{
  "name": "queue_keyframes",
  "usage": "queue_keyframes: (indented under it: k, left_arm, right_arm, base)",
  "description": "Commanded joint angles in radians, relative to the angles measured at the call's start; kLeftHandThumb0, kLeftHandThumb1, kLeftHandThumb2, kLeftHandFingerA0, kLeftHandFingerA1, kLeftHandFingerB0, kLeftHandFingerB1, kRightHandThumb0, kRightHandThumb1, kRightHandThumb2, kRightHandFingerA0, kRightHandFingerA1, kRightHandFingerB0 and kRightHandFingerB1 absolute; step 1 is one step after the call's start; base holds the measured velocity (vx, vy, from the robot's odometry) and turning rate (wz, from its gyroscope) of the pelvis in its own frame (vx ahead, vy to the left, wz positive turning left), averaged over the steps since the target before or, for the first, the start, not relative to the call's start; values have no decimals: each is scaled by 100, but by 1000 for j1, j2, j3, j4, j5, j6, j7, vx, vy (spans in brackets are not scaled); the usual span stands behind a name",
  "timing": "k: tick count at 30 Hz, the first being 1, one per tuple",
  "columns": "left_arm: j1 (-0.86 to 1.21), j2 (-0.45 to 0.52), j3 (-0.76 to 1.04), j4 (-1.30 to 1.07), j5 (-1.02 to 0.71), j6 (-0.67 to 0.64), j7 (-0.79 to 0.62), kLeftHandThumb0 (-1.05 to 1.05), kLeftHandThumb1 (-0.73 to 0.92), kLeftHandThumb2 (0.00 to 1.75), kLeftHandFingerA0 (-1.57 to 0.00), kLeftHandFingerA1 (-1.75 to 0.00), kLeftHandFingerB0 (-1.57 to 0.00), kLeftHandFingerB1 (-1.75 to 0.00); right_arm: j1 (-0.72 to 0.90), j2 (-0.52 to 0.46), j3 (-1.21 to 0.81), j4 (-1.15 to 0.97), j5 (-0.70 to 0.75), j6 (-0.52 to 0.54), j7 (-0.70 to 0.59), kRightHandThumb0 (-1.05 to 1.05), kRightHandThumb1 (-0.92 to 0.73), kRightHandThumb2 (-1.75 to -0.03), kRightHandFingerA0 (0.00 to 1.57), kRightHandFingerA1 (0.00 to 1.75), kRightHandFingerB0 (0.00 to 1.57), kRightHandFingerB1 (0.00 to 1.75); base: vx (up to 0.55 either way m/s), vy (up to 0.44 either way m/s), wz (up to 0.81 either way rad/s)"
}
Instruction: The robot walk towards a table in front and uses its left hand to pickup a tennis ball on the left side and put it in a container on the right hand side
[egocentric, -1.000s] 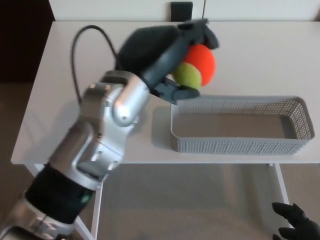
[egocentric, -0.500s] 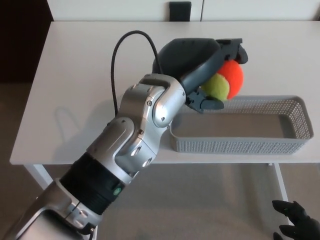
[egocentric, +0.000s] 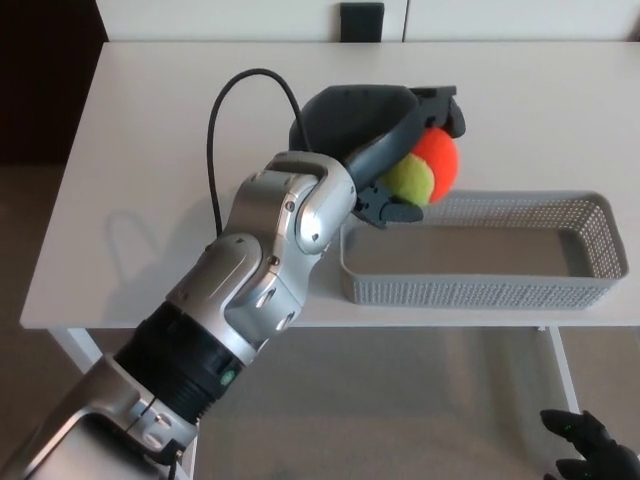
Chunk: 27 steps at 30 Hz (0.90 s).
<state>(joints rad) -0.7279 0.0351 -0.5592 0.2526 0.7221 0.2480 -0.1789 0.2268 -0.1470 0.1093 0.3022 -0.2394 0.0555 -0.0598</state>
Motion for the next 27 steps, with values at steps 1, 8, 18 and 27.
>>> queue_keyframes:
  k: [1, 8, 18, 27]
  left_arm:
    - [18, 16, -10, -6, 20, 14, -14, -23, 80, 66, -79, -142, -70, -56]
    - [-14, 42, -71, -13, 61, 87, -175, -66, 43, 81, -2, -29, -8, -27]
    - [-32, 56, -83, -21, 25, 147, -301, -90, 62, 60, 0, 0, 0, 0]
    - [-45, 60, -69, -23, 6, 161, -348, -95, 62, 60, 0, 0, 0, 0]
  right_arm:
    - [1, -10, -3, 7, -4, 10, 0, -15, -68, -108, 17, 61, 11, 55]
    - [-12, -13, -3, 10, -6, 1, 0, -17, -66, -108, 17, 61, 13, 56]
    - [-15, -15, 3, -7, -17, 7, -2, -15, -65, -109, 19, 62, 14, 57]
    - [-30, -11, 0, 1, -17, 9, 0, -15, -66, -108, 19, 62, 13, 56]
  base:
    - [0, 0, 0]
    - [0, 0, 0]
    - [0, 0, 0]
    - [0, 0, 0]
